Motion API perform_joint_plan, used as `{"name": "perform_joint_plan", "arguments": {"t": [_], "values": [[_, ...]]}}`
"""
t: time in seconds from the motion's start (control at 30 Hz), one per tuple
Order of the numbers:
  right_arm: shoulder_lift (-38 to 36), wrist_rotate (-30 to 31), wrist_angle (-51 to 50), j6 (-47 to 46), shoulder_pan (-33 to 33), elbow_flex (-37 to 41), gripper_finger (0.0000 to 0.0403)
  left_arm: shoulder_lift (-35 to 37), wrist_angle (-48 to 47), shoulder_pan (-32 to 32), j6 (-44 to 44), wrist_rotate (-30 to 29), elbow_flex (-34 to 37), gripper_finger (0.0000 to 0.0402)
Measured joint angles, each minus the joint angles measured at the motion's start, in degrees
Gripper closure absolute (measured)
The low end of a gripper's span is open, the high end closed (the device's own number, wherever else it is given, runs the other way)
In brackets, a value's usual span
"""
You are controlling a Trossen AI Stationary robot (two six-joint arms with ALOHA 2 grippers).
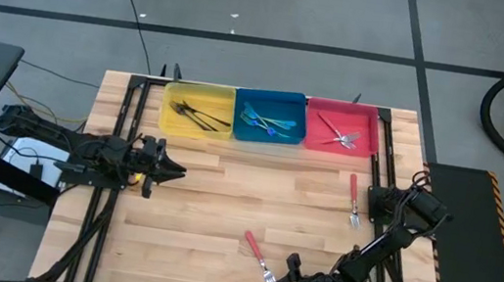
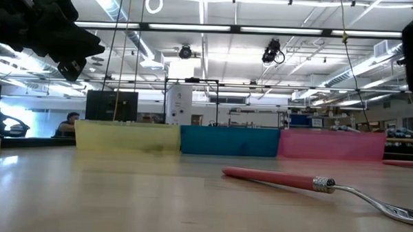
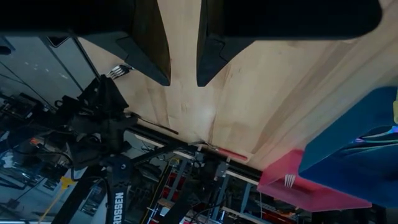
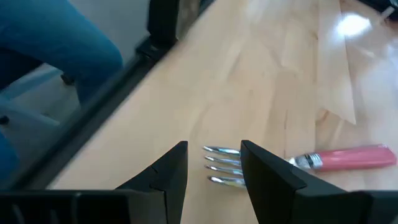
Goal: Sort silverware by color (type)
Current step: Put the bottom pink fork into the red bin
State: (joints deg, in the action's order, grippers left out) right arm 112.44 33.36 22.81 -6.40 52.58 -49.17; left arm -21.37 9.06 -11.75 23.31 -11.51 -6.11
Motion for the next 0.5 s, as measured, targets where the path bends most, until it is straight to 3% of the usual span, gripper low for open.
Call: {"name": "perform_joint_plan", "arguments": {"t": [0.5], "values": [[0.0, -3.4, -2.5, -1.2, -3.4, 0.0, 0.0247, 0.0, -1.1, 0.0, -0.1, 0.0, 0.0, 0.0324]]}}
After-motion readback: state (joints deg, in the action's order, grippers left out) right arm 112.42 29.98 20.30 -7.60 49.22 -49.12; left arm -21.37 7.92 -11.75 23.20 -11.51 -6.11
